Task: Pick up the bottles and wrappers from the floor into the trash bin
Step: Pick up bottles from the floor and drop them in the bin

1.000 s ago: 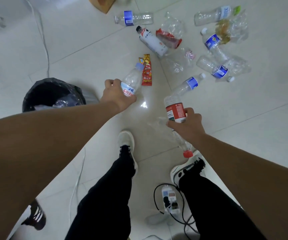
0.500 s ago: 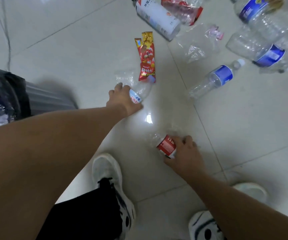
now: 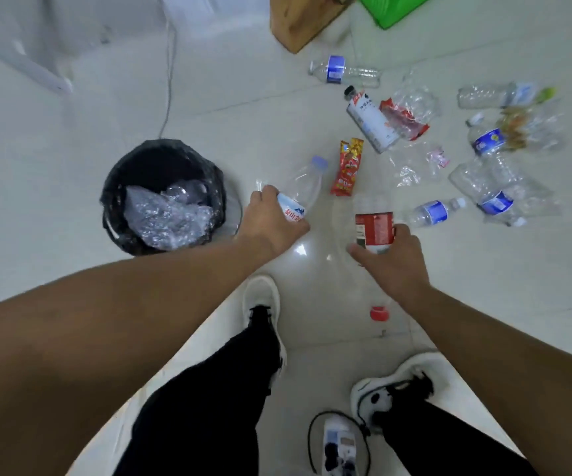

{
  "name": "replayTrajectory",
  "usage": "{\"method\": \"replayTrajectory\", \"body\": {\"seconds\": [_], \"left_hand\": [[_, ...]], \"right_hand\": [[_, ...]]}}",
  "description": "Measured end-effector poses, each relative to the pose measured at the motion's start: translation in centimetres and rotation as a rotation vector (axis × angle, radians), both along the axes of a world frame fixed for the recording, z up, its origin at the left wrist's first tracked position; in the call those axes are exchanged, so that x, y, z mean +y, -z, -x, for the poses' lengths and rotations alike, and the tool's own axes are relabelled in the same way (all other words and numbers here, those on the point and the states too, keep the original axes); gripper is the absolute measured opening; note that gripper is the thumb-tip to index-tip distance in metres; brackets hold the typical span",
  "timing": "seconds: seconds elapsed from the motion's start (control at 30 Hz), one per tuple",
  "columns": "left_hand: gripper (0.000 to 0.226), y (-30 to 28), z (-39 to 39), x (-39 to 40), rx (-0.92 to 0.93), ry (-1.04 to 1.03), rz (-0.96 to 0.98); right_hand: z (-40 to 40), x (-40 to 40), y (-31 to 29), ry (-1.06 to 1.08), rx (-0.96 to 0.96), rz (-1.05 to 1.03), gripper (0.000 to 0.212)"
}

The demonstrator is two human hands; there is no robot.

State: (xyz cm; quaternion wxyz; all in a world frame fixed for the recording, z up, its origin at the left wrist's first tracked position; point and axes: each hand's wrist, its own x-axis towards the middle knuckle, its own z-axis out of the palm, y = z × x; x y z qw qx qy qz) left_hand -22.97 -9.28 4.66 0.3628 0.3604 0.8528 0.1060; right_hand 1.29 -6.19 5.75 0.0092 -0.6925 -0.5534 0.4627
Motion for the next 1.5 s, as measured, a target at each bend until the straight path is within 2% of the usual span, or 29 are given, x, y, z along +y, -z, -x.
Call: {"method": "replayTrajectory", "body": {"seconds": [0.17, 0.3, 0.4, 0.57, 0.63, 0.73, 0.8, 0.93, 1.07, 1.23, 1.33, 1.5], "left_hand": [[0.066, -13.3, 6.7, -3.1, -0.057, -0.244, -0.067], [0.079, -18.4, 13.3, -6.5, -0.079, -0.431, -0.043], [0.083, -18.3, 17.8, -9.0, -0.047, -0.503, -0.012], [0.086, -13.2, 23.2, -11.4, -0.049, -0.549, 0.067], [0.088, -10.4, 24.7, -11.7, -0.093, -0.56, 0.074], [0.09, -7.2, 26.0, -12.2, -0.205, -0.535, 0.121], [0.079, -6.4, 26.6, -12.8, -0.216, -0.543, 0.142], [0.062, -8.0, 27.1, -13.7, -0.155, -0.464, 0.109], [0.033, -10.7, 26.5, -12.2, -0.142, -0.349, 0.082], [0.03, -13.2, 22.6, -7.9, -0.101, -0.276, 0.023], [0.047, -13.7, 18.4, -4.9, -0.081, -0.19, 0.004], [0.061, -14.6, 10.6, -0.5, -0.062, -0.067, 0.045]], "right_hand": [[7.6, 3.8, -13.0, -0.008, 0.169, 0.105, 0.076], [16.0, 4.1, -18.1, -0.087, 0.258, 0.172, 0.077], [22.3, 2.9, -18.6, -0.174, 0.274, 0.199, 0.076], [31.1, 0.5, -14.3, -0.294, 0.316, 0.303, 0.076], [33.9, -0.2, -11.6, -0.338, 0.281, 0.283, 0.086], [36.0, -1.3, -7.8, -0.402, 0.124, 0.344, 0.117], [35.8, -1.8, -6.4, -0.46, 0.056, 0.361, 0.114], [33.5, -1.7, -6.6, -0.503, 0.133, 0.165, 0.072], [30.5, 0.1, -8.7, -0.502, 0.134, 0.195, 0.068], [24.3, 3.0, -11.3, -0.425, 0.104, 0.205, 0.074], [18.5, 4.5, -12.6, -0.362, 0.092, 0.169, 0.074], [8.1, 6.4, -14.5, -0.254, 0.071, 0.169, 0.076]]}}
